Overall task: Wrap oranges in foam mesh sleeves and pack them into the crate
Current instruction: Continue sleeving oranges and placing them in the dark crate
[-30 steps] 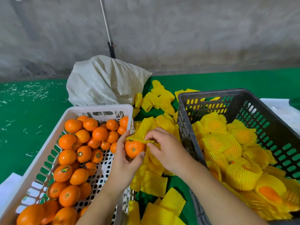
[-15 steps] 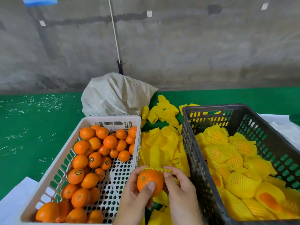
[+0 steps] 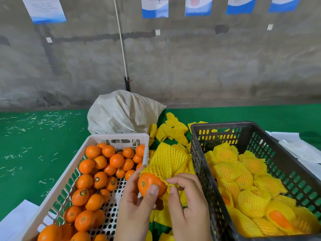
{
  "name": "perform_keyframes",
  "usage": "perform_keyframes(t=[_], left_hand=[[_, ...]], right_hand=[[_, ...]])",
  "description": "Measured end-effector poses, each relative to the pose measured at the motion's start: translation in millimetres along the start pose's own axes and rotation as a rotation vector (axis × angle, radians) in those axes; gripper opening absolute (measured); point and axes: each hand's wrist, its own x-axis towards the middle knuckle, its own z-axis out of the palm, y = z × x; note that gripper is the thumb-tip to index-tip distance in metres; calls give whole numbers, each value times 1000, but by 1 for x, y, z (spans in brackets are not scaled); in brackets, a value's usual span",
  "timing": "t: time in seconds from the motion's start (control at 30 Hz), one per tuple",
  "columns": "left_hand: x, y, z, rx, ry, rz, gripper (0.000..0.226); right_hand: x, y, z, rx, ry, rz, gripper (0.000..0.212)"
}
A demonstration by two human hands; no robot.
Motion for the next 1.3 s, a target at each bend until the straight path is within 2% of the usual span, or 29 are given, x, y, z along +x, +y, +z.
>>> perform_keyframes(t=[0.17, 0.27, 0.4, 0.47, 0.63, 0.73, 0.87, 0.97, 1.1, 1.23, 1.3], left_hand=[[-2, 13, 8, -105, -130, -39, 92], [-2, 20, 8, -83, -188, -14, 91], [2, 34, 12, -3, -122, 73, 82], [2, 43, 15, 42, -88, 149, 82], [4, 66, 14, 309, -8, 417, 74], [3, 78, 17, 222, 22, 511, 75], [-4, 92, 19, 158, -5, 474, 93], [-11, 98, 23, 67, 3, 405, 93], [-14, 103, 31, -37, 27, 364, 106], [-15, 99, 30, -30, -43, 349, 94], [-15, 97, 27, 19, -71, 362, 87]], right_hand=[[14, -10, -3, 33, -5, -22, 18], [19, -12, -6, 41, -12, 0, 17], [28, -18, -9, 32, -13, -8, 26], [36, -24, -12, 19, -13, -40, 22], [53, -47, -25, -59, -14, -252, 18], [55, -64, -31, -56, -38, -389, 16], [56, -71, -31, -51, -42, -445, 15], [57, -69, -31, 10, -40, -332, 23], [60, -67, -29, 106, -85, -228, 27], [62, -59, -30, 27, -57, -302, 21], [60, -57, -30, -4, -39, -345, 25]])
